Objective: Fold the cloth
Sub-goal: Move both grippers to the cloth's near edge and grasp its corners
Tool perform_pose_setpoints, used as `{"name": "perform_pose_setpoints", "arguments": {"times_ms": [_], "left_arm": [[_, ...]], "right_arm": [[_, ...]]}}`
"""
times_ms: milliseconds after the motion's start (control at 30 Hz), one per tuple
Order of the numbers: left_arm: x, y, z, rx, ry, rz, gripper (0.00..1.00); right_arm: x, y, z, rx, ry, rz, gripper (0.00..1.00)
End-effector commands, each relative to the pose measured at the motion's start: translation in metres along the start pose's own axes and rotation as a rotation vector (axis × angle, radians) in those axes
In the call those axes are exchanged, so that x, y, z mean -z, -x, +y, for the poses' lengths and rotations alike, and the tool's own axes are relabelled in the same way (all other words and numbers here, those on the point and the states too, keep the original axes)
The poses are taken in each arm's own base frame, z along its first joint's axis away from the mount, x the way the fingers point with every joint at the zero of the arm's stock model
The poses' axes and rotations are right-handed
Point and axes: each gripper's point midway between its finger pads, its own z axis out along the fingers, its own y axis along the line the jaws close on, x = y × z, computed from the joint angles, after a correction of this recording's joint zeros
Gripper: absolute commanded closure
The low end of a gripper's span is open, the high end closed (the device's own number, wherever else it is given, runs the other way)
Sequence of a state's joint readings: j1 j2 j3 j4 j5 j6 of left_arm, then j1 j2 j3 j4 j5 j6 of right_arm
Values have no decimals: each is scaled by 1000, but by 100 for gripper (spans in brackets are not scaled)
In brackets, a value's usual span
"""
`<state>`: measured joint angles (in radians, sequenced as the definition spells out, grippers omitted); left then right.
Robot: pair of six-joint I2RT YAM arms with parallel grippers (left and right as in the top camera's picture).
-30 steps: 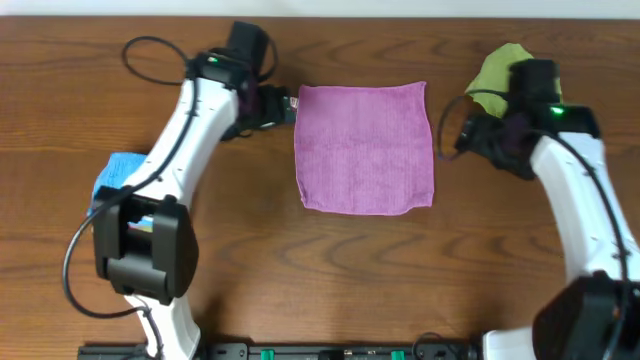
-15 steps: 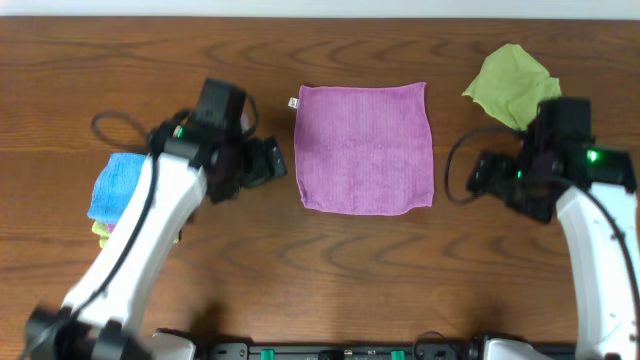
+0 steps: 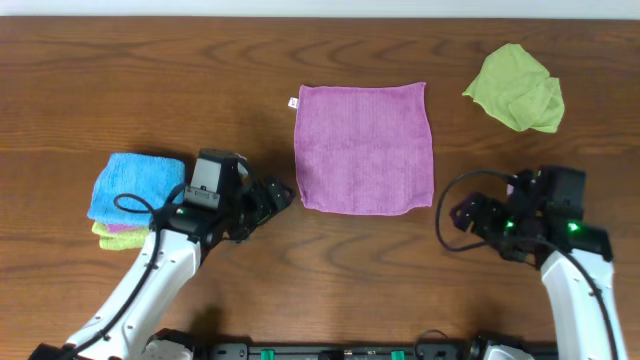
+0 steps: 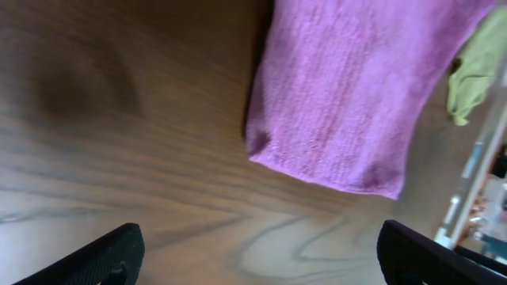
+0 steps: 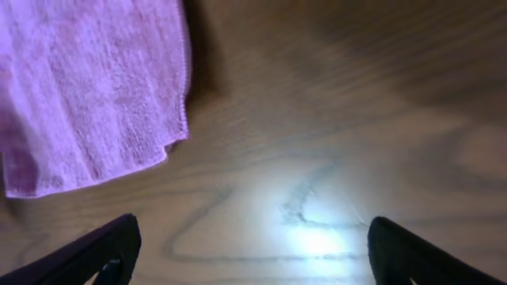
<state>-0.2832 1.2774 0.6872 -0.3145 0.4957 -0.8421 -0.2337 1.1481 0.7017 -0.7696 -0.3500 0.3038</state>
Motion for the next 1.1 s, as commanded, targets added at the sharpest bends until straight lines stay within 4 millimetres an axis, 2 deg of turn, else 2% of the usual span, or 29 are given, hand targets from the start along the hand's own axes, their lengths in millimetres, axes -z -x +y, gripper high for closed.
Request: {"name": "perform_pose_setpoints", "arguments": {"times_ms": [0, 67, 300, 433, 800, 1067], "left_arm": [[-2, 2, -7, 27, -25, -14, 5], [-7, 4, -8, 37, -15, -31, 5], [-48, 1, -18, 72, -44, 2, 5], [-62, 3, -18, 84, -61, 19, 5], [-68, 11, -10, 98, -29, -23, 4], [-84, 6, -11, 93, -33, -3, 4]], "right_arm": [[-13, -5, 10, -87, 101, 21, 10], [-21, 0, 12, -121, 133, 8, 10], [-43, 12, 17, -168, 190, 14, 10], [-55, 18, 18, -200, 216, 24, 10], [-86, 25, 34, -224, 276, 44, 11], [-99, 19, 47, -213, 288, 71, 12]]}}
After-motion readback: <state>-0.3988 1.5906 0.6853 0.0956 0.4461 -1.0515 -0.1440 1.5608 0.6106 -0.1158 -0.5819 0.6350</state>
